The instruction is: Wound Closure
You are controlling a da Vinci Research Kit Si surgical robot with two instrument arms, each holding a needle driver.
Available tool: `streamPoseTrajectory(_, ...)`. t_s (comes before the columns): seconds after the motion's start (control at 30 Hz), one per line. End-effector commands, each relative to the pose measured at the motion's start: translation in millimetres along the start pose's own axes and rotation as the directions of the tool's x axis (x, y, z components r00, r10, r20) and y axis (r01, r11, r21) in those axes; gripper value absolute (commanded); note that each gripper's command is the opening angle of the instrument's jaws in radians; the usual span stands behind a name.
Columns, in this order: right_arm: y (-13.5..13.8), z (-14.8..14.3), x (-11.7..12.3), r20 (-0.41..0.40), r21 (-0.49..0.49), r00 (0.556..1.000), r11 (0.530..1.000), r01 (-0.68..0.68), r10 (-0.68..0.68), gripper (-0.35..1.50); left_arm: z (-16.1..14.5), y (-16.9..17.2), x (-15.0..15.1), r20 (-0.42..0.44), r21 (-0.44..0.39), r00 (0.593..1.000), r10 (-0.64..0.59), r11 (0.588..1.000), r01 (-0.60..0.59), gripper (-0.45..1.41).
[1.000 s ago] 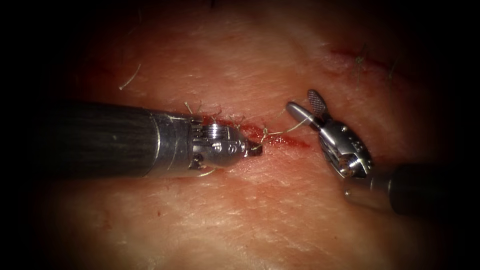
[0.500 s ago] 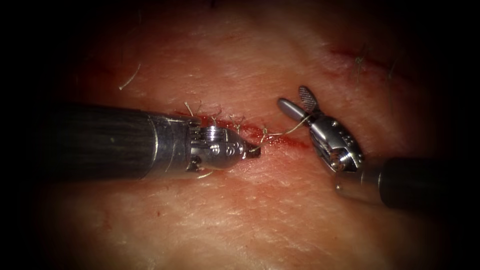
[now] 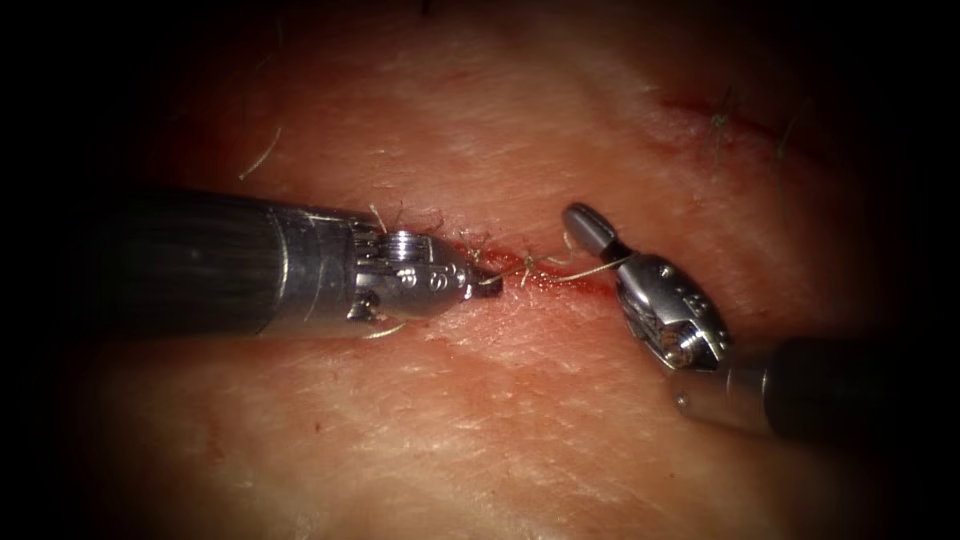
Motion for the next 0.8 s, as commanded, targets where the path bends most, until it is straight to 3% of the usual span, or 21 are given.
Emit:
streamPoseTrajectory(0.03, -1.6, -0.2, -0.2, -0.005, 0.01, 1.0, 1.0, 0.01, -0.01, -0.35, 0.8, -0.7, -0.2, 0.001, -0.002, 1.0, -0.011, 1.0, 0.011, -0.45)
streamPoseTrajectory(0.1, -3.9, -1.4, 0.7, -0.026, 0.032, 0.999, 0.999, 0.04, -0.039, -0.35, 1.1, -3.4, -1.2, 0.007, 0.003, 1.0, -0.029, 1.0, 0.029, -0.45)
streamPoseTrajectory(0.3, -6.4, -2.2, -0.2, -0.029, 0.068, 0.998, 0.996, 0.055, -0.053, -0.35, 1.6, -9.0, -2.0, 0.018, 0.011, 0.999, -0.048, 0.999, 0.048, -0.45)
streamPoseTrajectory(0.53, -7.3, -2.3, -2.2, -0.024, 0.11, 0.998, 0.992, 0.064, -0.062, -0.35, 1.7, -17.3, -1.7, 0.03, 0.018, 0.996, -0.084, 0.996, 0.084, -0.45)
streamPoseTrajectory(0.8, -7.9, -2.9, -3.8, 0.0, 0.124, 0.997, 0.989, 0.082, -0.082, -0.35, 2.9, -22.1, -1.9, 0.035, 0.024, 0.994, -0.102, 0.995, 0.102, -0.45)
